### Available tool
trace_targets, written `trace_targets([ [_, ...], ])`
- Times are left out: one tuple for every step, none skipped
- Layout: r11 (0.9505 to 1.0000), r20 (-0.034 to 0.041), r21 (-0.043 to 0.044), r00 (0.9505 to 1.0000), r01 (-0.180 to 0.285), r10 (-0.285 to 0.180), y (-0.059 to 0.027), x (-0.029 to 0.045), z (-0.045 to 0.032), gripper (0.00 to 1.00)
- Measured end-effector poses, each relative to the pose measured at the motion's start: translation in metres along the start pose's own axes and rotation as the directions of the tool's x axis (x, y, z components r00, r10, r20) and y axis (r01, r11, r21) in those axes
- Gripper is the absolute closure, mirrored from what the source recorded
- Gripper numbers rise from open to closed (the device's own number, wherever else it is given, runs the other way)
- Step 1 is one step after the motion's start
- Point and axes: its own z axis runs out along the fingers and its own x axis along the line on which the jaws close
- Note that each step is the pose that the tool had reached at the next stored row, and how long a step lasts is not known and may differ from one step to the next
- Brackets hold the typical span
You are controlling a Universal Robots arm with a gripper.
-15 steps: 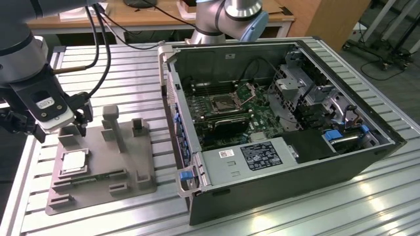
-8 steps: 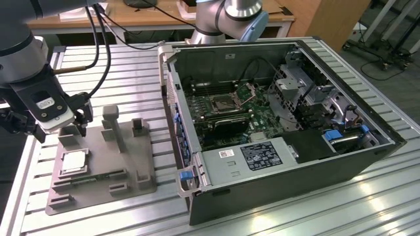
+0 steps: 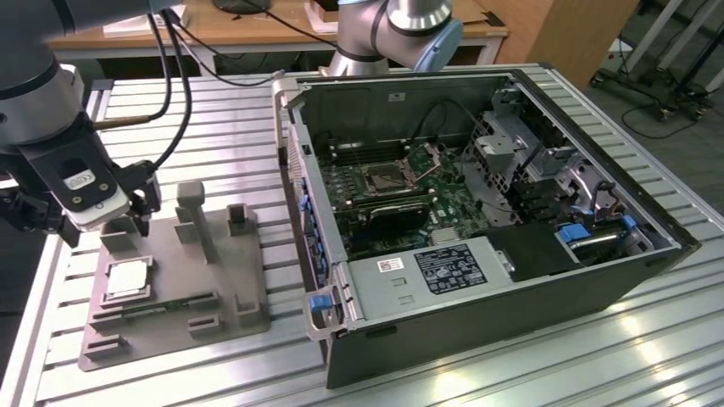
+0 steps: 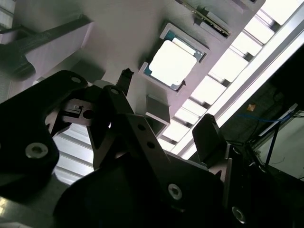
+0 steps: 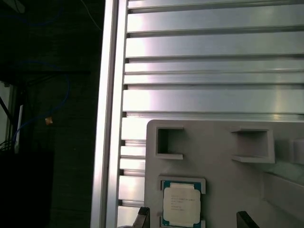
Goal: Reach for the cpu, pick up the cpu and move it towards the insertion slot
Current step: 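Reach for the cpu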
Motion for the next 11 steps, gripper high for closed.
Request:
trace_targets([
  [1.0, 0.0001, -0.0001, 1.0, 0.0, 0.0, -0.0001, 0.0, 0.0014, 0.22],
  [1.0, 0.0001, 0.0, 1.0, 0.0, 0.0, -0.0002, 0.0001, 0.0031, 0.22],
  [1.0, 0.0, 0.0, 1.0, 0.0, 0.0, -0.0003, 0.0001, 0.0048, 0.22],
  [1.0, 0.0, 0.0, 1.0, 0.0, 0.0, -0.0004, 0.0001, 0.0066, 0.22],
  [1.0, 0.0001, 0.0, 1.0, 0.0, 0.0, -0.0005, 0.0002, 0.0084, 0.22],
  [1.0, 0.0, 0.0, 1.0, 0.0, 0.0, -0.0005, 0.0003, 0.0102, 0.22],
  [1.0, 0.0, 0.0, 1.0, 0.0, 0.0, -0.0006, 0.0003, 0.012, 0.22],
  [1.0, 0.0, 0.0, 1.0, 0.0, 0.0, -0.0007, 0.0005, 0.0139, 0.22],
  [1.0, 0.0001, 0.0, 1.0, 0.0, 0.0, -0.0008, 0.001, 0.0157, 0.22],
  [1.0, -0.0001, 0.0001, 1.0, 0.0, 0.0, -0.0009, 0.0018, 0.0174, 0.22],
  [1.0, 0.0, 0.0001, 1.0, 0.0, 0.0, -0.001, 0.0024, 0.0193, 0.22],
])
